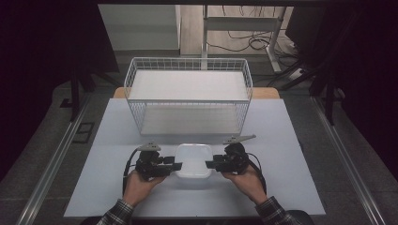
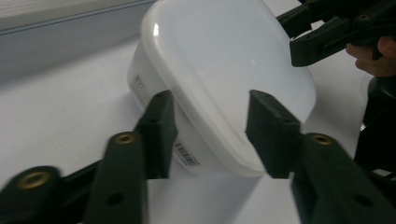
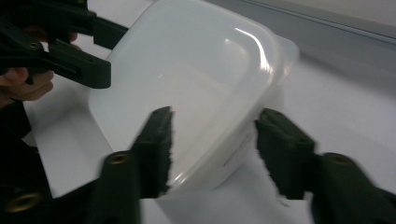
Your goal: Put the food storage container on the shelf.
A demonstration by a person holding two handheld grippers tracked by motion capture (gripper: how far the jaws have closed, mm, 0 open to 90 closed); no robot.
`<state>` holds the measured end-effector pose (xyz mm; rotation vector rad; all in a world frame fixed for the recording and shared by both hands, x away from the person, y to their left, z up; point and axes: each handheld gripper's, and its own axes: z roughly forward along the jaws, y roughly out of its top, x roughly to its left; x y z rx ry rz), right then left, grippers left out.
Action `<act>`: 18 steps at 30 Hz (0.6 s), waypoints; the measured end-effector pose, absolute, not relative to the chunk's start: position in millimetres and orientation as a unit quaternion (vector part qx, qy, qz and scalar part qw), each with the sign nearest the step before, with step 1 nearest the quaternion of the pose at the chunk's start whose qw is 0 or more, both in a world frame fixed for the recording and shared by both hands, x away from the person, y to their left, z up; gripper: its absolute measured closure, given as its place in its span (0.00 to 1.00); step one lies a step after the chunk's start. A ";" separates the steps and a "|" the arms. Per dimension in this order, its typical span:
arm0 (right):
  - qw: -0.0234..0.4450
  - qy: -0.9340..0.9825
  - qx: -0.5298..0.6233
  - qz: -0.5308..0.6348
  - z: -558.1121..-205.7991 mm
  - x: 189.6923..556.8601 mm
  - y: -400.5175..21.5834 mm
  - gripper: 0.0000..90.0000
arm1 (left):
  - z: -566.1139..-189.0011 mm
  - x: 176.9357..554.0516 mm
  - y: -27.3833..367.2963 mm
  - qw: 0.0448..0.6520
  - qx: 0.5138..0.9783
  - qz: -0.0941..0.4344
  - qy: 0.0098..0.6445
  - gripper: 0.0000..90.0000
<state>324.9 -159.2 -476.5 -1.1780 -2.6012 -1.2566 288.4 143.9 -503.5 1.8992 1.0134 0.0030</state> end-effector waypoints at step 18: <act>-0.027 -0.790 -0.414 -0.452 -474.0 312.9 -166.3 0.86 | -496.6 275.3 146.9 0.504 0.740 0.033 0.444 0.89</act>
